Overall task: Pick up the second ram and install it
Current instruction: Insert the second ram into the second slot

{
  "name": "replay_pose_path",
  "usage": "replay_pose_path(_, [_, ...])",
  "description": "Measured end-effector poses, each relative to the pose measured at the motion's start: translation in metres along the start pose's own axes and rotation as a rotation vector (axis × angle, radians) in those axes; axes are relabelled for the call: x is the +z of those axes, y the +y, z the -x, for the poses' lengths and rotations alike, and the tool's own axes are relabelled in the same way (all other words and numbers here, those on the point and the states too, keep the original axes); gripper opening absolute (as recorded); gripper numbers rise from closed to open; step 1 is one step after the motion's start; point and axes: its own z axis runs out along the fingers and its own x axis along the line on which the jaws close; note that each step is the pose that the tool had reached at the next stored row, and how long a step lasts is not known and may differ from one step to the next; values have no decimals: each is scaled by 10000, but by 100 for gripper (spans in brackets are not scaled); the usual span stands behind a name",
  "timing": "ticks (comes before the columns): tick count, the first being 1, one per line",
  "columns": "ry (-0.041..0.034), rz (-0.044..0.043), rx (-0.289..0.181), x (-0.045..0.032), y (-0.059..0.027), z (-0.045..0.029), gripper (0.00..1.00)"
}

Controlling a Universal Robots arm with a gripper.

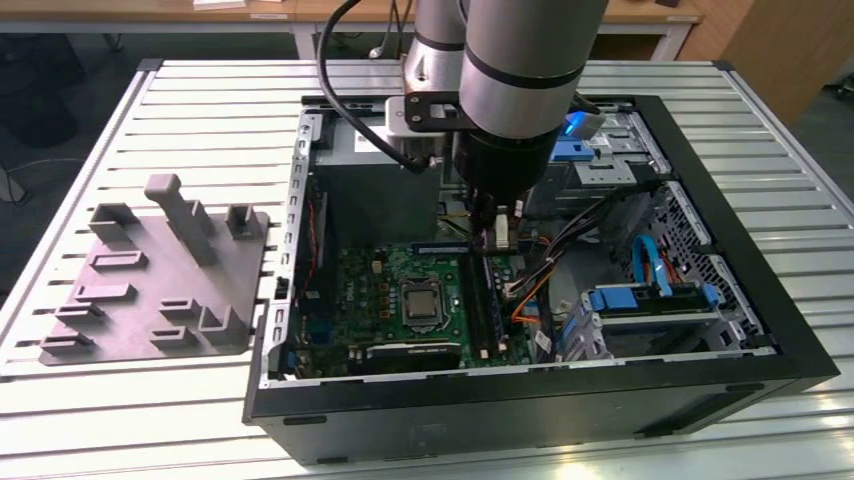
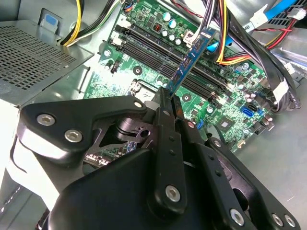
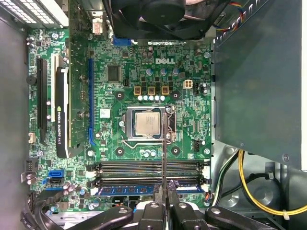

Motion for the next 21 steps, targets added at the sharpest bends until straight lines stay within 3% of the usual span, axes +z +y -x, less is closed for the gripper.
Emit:
replay_pose_path(7, [1,-4,0,0,168,-36,14])
replay_pose_path(11, [1,-4,0,8,170,-86,14])
replay_pose_path(18, [2,-4,6,7,169,-88,14])
replay_pose_path(21, [3,-15,215,8,168,-88,14])
